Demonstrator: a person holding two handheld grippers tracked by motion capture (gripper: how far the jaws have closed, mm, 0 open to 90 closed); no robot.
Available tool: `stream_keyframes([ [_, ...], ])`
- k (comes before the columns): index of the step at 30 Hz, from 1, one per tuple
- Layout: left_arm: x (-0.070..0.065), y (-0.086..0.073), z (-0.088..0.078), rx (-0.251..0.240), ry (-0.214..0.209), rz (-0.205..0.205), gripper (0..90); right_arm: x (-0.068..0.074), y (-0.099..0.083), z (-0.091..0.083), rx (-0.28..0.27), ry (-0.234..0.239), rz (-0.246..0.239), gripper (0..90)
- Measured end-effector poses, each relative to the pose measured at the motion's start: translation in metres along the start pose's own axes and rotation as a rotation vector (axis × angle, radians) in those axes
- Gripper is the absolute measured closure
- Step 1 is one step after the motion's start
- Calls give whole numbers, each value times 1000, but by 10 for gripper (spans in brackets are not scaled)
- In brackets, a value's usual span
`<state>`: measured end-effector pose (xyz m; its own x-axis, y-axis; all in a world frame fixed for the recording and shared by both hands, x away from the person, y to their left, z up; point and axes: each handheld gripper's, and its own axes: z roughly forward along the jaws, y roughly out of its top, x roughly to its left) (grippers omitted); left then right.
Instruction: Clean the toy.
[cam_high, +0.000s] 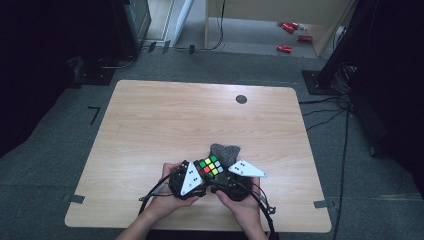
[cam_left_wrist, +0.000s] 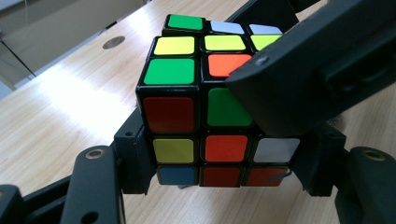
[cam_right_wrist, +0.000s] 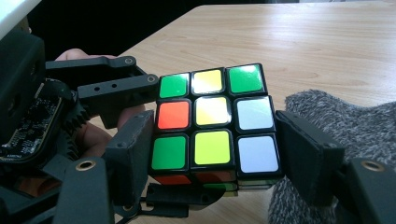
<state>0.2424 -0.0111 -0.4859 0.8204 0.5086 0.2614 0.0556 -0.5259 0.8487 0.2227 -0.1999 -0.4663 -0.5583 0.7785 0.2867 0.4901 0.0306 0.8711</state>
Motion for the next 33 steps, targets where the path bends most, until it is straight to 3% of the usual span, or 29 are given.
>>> stream_keyframes([
  [7,-4,1,-1,-26,11,24,353,4,-3,6,29,-39,-3,270],
  [10,-6,2,-1,-28,7,45,353,7,-5,9,52,-64,-19,288],
  [13,-5,1,-2,-37,-9,35,352,9,-5,7,48,-79,-41,322],
  [17,-3,0,-2,-51,-33,17,347,8,-4,5,42,-73,-5,340],
  [22,-3,-1,-3,-65,-27,14,311,3,-1,-1,13,-32,74,342],
  [30,-4,-3,-1,-73,-3,18,284,3,1,-4,3,4,125,342],
  [33,-5,-3,-3,-101,-3,30,334,4,1,-4,5,21,138,342],
])
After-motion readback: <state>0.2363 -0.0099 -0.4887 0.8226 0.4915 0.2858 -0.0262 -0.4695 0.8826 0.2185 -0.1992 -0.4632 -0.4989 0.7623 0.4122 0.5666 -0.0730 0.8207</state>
